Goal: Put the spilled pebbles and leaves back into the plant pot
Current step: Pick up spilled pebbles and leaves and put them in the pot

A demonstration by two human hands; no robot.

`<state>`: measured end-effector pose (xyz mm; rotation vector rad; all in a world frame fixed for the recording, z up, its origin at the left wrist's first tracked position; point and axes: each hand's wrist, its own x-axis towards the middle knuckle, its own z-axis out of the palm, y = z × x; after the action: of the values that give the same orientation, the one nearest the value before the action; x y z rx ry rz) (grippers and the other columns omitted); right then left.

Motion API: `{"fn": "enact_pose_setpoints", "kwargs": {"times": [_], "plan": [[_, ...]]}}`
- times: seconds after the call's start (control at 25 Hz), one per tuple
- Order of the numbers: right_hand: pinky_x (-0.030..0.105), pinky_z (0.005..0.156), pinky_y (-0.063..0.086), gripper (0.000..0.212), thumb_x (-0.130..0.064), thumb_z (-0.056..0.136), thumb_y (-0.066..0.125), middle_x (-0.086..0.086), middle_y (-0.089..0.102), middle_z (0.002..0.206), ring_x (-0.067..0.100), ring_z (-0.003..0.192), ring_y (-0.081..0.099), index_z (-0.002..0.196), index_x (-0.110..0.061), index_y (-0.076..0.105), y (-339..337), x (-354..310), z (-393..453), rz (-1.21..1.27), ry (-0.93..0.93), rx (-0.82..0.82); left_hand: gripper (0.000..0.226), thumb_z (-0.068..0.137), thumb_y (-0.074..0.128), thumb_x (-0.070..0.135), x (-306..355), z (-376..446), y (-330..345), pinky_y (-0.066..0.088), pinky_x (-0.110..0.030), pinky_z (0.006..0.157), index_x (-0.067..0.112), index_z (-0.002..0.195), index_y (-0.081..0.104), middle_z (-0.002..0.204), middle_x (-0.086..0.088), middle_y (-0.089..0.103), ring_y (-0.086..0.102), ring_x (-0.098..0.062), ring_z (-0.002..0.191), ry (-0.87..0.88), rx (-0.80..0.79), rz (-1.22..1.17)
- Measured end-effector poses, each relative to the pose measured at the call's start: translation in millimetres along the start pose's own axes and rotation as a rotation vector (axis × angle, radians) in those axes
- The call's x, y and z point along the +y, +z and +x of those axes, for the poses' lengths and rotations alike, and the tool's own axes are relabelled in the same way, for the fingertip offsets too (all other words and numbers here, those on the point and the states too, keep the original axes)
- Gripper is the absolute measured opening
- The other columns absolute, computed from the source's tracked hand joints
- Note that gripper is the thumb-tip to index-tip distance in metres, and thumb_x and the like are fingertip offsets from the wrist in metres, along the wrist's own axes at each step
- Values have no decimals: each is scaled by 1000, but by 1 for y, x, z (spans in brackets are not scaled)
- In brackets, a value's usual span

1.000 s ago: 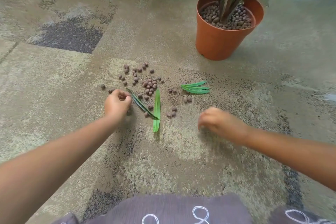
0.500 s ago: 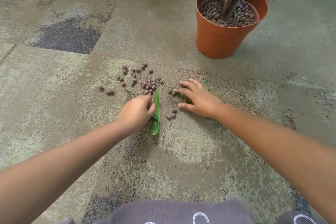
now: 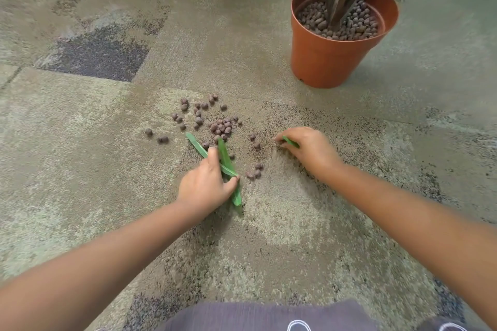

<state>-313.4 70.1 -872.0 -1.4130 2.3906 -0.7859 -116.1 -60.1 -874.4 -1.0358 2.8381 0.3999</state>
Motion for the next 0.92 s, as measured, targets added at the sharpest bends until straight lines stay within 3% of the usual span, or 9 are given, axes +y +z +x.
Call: {"fn": "enact_pose_setpoints", "kwargs": {"times": [0.08,0.16,0.28,0.4,0.56,0.68,0.76,0.84,0.92], "plan": [[2,68,45,22,-11,82,66,-8,68,100,-8,77,59,103,-18,68,-7,-6,5,223,202,40,33,87,44,36,7,3,1,29,-17,31,20,110,26,70,5,49,48,-8,47,-5,-9,-42],[1,53,44,21,-11,80,67,-8,68,93,-13,65,57,101,-18,68,-20,-14,11,447,354,55,19,92,40,26,8,6,-2,28,-16,32,17,106,31,64,4,48,45,-8,45,10,8,-71],[18,72,55,22,-9,79,67,-4,69,94,3,80,66,100,-15,68,-55,-31,22,615,414,50,8,95,34,18,6,8,-18,38,-20,33,14,102,36,62,2,50,48,-11,46,65,46,-103],[12,60,54,21,-13,80,66,-11,68,89,1,74,67,100,-19,68,-108,-49,43,466,204,63,11,95,31,22,16,20,-53,42,-23,35,13,98,37,64,-1,54,50,-14,47,113,157,-233],[4,57,47,23,-18,77,71,-14,66,83,-10,64,61,97,-28,67,-189,-56,84,118,-14,207,12,95,34,24,66,75,-122,37,-15,40,13,96,38,72,0,49,41,-10,51,17,343,-883],[29,81,53,21,-16,78,71,-7,68,91,7,83,63,98,-23,71,-213,-41,116,-113,-44,212,27,97,33,22,121,133,-159,32,-19,37,3,115,40,91,-7,59,39,-9,42,-326,192,-1352],[30,82,52,19,-15,80,69,0,71,97,12,85,63,99,-20,71,-217,-25,128,-270,-64,183,30,97,31,20,165,157,-173,30,-20,35,1,117,43,112,-17,61,35,-10,35,-424,51,-1581],[24,78,46,19,-12,79,69,4,72,97,15,85,62,97,-19,71,-218,-10,133,-306,-72,207,23,96,29,17,197,168,-183,31,-19,38,5,93,48,77,-10,57,33,-12,42,-440,-63,-1688],[22,75,40,22,-13,79,69,8,70,102,20,93,62,100,-17,70,-217,7,137,-360,-35,177,27,95,34,19,212,171,-190,34,-20,45,8,73,45,64,-6,43,37,-12,49,-396,-140,-1632]]}}
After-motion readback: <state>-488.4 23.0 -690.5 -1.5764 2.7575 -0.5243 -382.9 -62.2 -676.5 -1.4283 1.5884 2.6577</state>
